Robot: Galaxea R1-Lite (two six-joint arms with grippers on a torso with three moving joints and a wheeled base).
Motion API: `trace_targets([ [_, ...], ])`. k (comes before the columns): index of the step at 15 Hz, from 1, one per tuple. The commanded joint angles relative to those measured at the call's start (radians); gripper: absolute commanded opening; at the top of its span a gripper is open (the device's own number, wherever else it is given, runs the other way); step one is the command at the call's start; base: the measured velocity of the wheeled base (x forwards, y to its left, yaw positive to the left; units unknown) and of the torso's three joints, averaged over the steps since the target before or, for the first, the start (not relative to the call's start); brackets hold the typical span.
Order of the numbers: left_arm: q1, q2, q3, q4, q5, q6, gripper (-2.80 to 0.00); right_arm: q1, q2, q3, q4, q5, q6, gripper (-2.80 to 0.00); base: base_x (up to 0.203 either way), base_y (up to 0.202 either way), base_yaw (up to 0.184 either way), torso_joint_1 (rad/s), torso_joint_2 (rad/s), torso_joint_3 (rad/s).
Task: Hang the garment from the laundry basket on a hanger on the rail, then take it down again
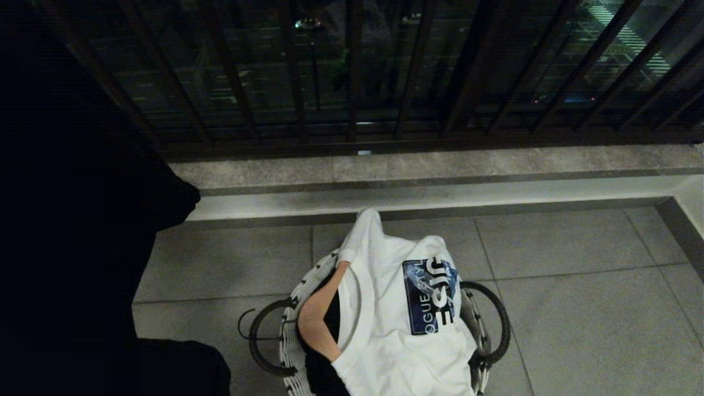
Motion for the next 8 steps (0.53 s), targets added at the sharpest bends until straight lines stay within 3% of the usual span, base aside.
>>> trace_targets([
  [1,0.000,-0.002,0.003,0.000,0.000,0.001,-2.80,0.000,0.000,0.000,-0.001,0.000,-0.001,-2.80,0.000,0.000,0.000,0.000,0.00,0.000],
  [8,0.000,-0.002,0.003,0.000,0.000,-0.001,-2.80,0.000,0.005,-0.003,0.009,0.000,-0.003,-2.80,0.000,0.000,0.000,0.000,0.00,0.000],
])
